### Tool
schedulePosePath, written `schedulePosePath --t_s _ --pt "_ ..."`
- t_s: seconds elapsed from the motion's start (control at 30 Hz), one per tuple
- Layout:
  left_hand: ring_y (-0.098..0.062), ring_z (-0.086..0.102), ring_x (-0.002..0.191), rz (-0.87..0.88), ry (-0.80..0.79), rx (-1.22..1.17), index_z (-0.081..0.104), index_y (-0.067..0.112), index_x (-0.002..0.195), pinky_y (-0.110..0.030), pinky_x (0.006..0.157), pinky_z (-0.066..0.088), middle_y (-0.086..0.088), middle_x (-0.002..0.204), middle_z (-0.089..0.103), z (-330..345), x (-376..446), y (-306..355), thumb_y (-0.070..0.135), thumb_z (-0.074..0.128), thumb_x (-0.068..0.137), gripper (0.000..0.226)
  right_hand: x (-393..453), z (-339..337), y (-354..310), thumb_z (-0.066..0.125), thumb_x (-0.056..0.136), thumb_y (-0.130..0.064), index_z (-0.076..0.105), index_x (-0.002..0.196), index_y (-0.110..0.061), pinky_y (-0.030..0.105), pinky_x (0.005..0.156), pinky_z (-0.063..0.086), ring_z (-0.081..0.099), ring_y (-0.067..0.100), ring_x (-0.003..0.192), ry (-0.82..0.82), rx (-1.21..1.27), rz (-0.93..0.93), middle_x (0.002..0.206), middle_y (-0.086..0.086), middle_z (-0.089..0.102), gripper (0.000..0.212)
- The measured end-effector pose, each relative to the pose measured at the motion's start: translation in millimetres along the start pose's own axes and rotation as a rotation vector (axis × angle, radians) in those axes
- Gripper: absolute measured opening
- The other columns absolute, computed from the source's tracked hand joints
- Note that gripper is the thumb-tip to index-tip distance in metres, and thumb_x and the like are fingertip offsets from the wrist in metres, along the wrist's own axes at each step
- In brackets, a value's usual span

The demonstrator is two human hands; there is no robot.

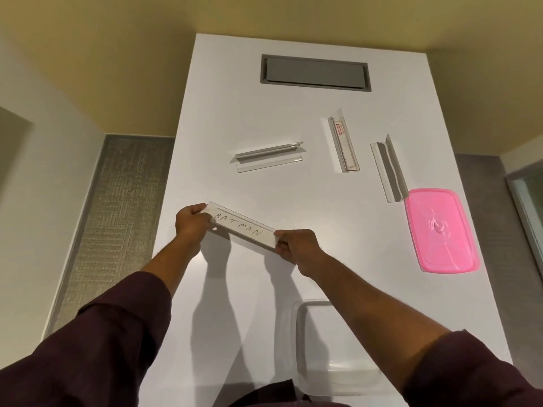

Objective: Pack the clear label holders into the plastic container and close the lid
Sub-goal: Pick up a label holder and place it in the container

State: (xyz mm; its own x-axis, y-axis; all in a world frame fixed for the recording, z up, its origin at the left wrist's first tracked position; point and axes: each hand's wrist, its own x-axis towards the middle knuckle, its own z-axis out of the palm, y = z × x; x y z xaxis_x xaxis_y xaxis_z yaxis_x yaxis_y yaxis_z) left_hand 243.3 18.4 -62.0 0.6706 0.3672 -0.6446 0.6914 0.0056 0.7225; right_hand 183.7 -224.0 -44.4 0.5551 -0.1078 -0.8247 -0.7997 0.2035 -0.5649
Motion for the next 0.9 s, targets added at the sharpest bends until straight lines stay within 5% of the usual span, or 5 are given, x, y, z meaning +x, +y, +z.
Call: schedulePosePath --t_s 0.13,0.43,0.63,0.77,0.9 --pt "-0.019 0.059 0.075 0.002 -0.010 -0.048 0.061 0.007 0.122 -0.032 0.072 0.051 -0.013 0.112 0.065 -5.3 -23.3 -6.3 -0.010 0.057 0.083 0.043 -16.6 -17.4 -2.1 0.065 0.089 -0.002 0.072 0.084 -0.009 0.028 0.051 0.034 0.048 0.022 0.055 0.016 -0.052 -0.096 0.062 0.004 0.053 0.011" --pt "-0.022 0.068 0.095 0.179 -0.232 0.067 0.049 0.021 0.137 -0.032 0.081 0.054 -0.013 0.109 0.067 -1.4 -110.2 -35.1 -0.015 0.059 0.082 0.067 -71.5 -86.3 13.5 0.073 0.075 0.005 0.064 0.109 -0.019 0.049 0.085 0.058 0.065 0.024 0.070 0.100 -0.279 -0.386 0.073 0.007 0.064 0.043" --pt "-0.017 0.062 0.097 0.434 -0.367 0.434 0.056 0.025 0.134 -0.016 0.075 0.049 -0.002 0.111 0.061 0.8 -161.6 -50.7 -0.002 0.071 0.080 0.062 -111.3 -131.7 27.8 0.080 0.073 0.001 0.076 0.110 -0.021 0.021 0.077 0.050 0.064 0.003 0.070 0.096 -0.480 -0.528 0.075 -0.006 0.066 0.043" --pt "-0.019 0.063 0.092 0.571 -0.347 0.661 0.064 0.018 0.124 -0.024 0.081 0.051 -0.004 0.111 0.062 9.9 -191.1 -59.2 0.014 0.086 0.072 0.057 -134.6 -166.9 40.5 0.081 0.075 0.007 0.078 0.106 -0.016 0.012 0.069 0.051 0.065 0.003 0.063 0.094 -0.528 -0.593 0.080 0.002 0.069 0.039" --pt "-0.012 0.062 0.083 0.647 -0.355 0.691 0.064 0.023 0.115 -0.010 0.065 0.047 -0.005 0.114 0.047 20.2 -214.8 -72.8 0.020 0.091 0.068 0.054 -150.4 -197.8 53.0 0.079 0.077 0.007 0.079 0.105 -0.017 0.016 0.071 0.055 0.074 0.011 0.067 0.104 -0.526 -0.635 0.086 0.007 0.072 0.037"
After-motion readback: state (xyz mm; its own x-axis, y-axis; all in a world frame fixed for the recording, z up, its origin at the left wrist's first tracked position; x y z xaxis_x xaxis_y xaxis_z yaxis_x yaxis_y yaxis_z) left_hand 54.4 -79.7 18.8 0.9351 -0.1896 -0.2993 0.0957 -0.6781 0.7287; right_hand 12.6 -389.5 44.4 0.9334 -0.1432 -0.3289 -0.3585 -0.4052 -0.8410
